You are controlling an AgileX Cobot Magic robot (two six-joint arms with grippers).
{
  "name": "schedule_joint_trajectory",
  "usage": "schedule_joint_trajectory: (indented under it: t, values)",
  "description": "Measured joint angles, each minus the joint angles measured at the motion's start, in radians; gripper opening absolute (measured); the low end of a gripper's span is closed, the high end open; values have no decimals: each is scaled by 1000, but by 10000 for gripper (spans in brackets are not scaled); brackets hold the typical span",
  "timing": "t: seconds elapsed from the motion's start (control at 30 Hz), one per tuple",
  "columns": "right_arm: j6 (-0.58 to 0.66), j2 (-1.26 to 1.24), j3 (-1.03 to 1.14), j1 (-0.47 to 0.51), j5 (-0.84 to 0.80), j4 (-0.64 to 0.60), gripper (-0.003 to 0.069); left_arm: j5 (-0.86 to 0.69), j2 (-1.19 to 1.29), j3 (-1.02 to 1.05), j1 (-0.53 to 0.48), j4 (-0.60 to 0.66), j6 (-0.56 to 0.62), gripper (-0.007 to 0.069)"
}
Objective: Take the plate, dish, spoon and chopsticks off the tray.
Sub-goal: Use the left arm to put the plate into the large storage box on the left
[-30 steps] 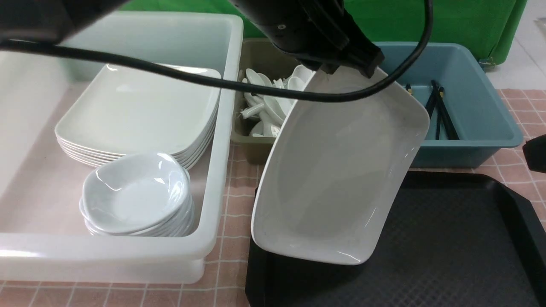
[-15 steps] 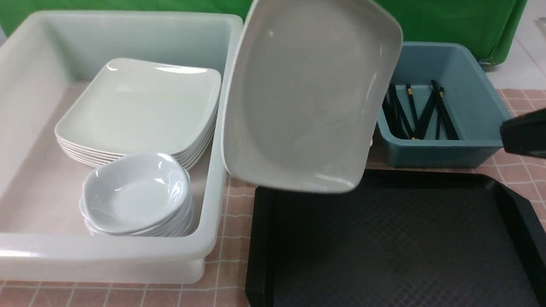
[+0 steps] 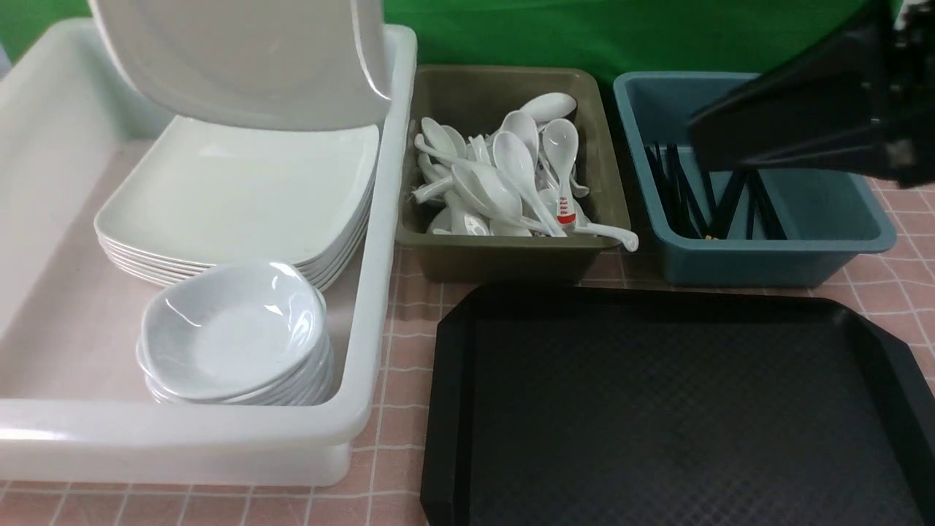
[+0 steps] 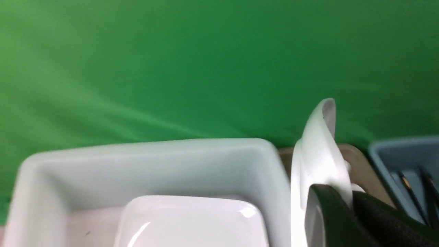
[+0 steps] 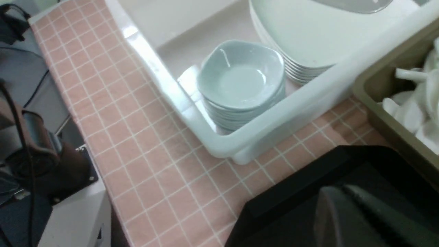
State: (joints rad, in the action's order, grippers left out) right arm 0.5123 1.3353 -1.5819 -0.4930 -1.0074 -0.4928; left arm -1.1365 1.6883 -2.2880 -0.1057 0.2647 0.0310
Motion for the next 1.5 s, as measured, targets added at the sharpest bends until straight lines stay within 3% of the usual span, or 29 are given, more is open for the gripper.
schedule_joint_trajectory:
  t: [0.17,0.33,0.5,0.83,1.13,1.5]
  values:
    - [-31,108,-128,-94,-7,43,30,4,85,2,-206,208,38,17]
    - [-79,174,-221,-143,-22,102,30,17,178,31,-280,287,47,17]
    - [-89,187,-236,-151,-25,114,30,50,261,99,-278,304,48,21]
    - [-161,187,-236,-151,-25,162,30,297,292,297,-270,371,47,23]
    - [-220,199,-240,-151,-25,184,30,354,292,442,-240,384,47,18]
    - [-298,235,-243,-151,-66,265,30,312,292,502,-240,194,-11,14]
